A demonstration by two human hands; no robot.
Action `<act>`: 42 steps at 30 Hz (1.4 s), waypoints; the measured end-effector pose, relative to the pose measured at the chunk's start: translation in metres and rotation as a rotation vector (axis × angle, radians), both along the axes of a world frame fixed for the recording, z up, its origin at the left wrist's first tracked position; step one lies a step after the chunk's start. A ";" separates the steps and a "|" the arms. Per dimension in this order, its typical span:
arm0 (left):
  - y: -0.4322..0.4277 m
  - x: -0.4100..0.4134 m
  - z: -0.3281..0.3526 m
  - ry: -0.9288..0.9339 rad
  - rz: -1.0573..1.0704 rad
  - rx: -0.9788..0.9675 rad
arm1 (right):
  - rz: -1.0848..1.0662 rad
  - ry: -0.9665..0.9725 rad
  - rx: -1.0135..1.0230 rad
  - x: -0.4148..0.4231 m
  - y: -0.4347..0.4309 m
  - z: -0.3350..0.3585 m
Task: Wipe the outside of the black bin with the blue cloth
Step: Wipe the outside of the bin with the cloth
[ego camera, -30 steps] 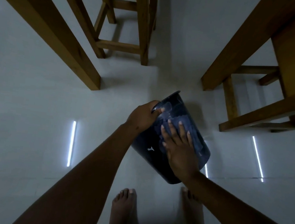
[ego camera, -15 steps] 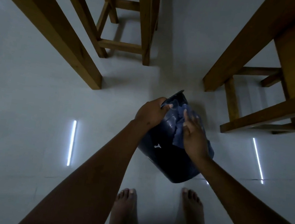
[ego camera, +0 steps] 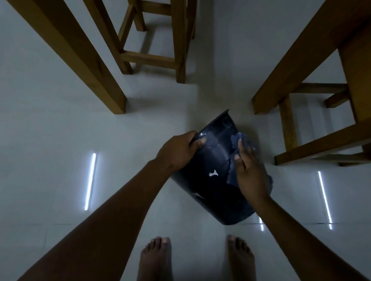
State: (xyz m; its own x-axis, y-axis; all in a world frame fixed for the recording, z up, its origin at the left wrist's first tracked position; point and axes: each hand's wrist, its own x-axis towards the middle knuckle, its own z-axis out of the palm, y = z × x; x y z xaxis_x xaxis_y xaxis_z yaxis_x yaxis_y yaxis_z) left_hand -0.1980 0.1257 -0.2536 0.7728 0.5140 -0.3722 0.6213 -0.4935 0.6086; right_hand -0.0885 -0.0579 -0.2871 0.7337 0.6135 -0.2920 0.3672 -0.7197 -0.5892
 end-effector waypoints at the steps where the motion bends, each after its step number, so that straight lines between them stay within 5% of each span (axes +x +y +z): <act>1: -0.002 0.001 -0.001 -0.019 0.005 0.037 | 0.022 -0.054 0.004 -0.013 -0.004 0.000; 7: 0.002 0.026 -0.003 -0.033 0.017 0.081 | 0.283 -0.256 0.011 -0.058 -0.003 -0.001; 13: -0.001 0.047 -0.001 0.017 0.018 0.099 | 0.169 -0.229 -0.089 -0.032 -0.012 -0.007; 18: 0.001 0.039 -0.003 0.015 0.046 0.065 | 0.431 -0.336 -0.013 -0.060 -0.007 -0.003; 22: -0.002 0.043 0.000 0.026 0.048 0.060 | 0.198 -0.152 -0.030 -0.019 0.000 -0.002; 24: -0.001 0.039 -0.001 0.029 0.051 0.045 | 0.166 -0.214 -0.116 -0.039 -0.013 -0.006; 29: 0.002 0.029 -0.004 0.021 0.065 0.031 | 0.448 -0.357 -0.007 -0.055 -0.007 0.000; 34: 0.000 0.034 0.000 0.024 0.065 0.053 | 0.125 -0.201 -0.038 -0.024 0.005 -0.006; 42: 0.005 0.012 0.000 -0.081 0.081 -0.192 | 0.336 -0.273 -0.020 -0.039 0.006 -0.001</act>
State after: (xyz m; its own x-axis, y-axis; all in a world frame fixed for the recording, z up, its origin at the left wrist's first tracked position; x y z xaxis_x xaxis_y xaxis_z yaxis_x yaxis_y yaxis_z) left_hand -0.1863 0.1308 -0.2534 0.7631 0.5013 -0.4079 0.5997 -0.3140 0.7360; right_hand -0.1273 -0.0517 -0.2878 0.5463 0.8275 -0.1294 0.7233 -0.5440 -0.4254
